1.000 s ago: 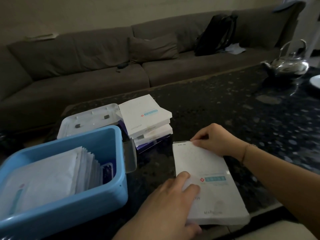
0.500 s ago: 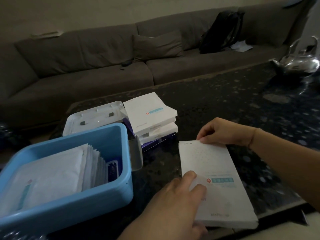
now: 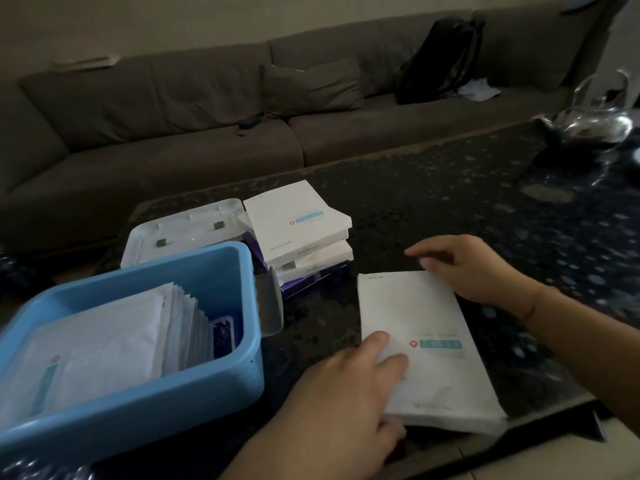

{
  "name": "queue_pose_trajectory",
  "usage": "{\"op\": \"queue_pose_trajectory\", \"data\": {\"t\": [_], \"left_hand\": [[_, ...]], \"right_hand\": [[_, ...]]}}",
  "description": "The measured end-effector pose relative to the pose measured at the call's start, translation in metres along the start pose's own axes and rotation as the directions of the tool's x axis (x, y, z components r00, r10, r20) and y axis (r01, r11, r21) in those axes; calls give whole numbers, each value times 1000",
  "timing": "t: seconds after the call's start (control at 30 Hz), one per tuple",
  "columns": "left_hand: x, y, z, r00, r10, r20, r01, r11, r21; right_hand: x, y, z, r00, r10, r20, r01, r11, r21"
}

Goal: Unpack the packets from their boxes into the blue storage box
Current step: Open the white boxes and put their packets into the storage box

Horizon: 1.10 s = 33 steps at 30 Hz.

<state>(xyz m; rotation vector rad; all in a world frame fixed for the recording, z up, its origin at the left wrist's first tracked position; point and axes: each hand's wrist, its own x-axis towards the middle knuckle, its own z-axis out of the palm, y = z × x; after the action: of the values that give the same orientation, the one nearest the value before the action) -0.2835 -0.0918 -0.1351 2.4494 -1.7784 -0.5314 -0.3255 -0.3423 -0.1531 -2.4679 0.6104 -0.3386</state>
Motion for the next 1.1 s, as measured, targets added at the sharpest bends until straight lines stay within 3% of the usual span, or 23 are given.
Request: {"op": "queue_pose_trajectory", "data": {"t": [0.07, 0.2, 0.27, 0.4, 0.53, 0.67, 0.83, 0.97, 1.1], "left_hand": [[-3, 0, -6, 998, -7, -61, 6, 1000, -29], [-9, -7, -20, 942, 17, -334, -66, 988, -138], [-12, -10, -26, 873, 26, -486, -118, 980, -160], [-19, -6, -39, 695, 48, -717, -271, 942, -199], [-24, -4, -50, 555, 10, -831, -320, 926, -202], [-22, -4, -48, 590, -169, -790, -372, 811, -452], [-17, -4, -38, 544, -160, -824, -474, 752, -459], [-14, -2, -35, 560, -188, -807, -485, 715, -503], [-12, -4, -34, 591, -194, -783, -505, 667, -547]], "right_hand": [[-21, 14, -11, 998, -39, -50, 42, 998, 53], [-66, 24, -35, 987, -75, 142, 48, 982, 184], [-90, 17, -48, 963, -192, 188, 126, 940, 316], [-127, -22, -53, 952, -307, 8, 233, 736, 635], [-135, -58, -31, 986, -131, -101, 159, 588, 793], [-128, -82, -29, 990, 48, -133, 96, 460, 883], [-117, -90, -40, 958, 33, -286, 222, 548, 807], [-117, -81, -36, 919, -94, -382, 354, 619, 701], [-115, -85, -34, 900, -52, -433, 339, 708, 619]]}}
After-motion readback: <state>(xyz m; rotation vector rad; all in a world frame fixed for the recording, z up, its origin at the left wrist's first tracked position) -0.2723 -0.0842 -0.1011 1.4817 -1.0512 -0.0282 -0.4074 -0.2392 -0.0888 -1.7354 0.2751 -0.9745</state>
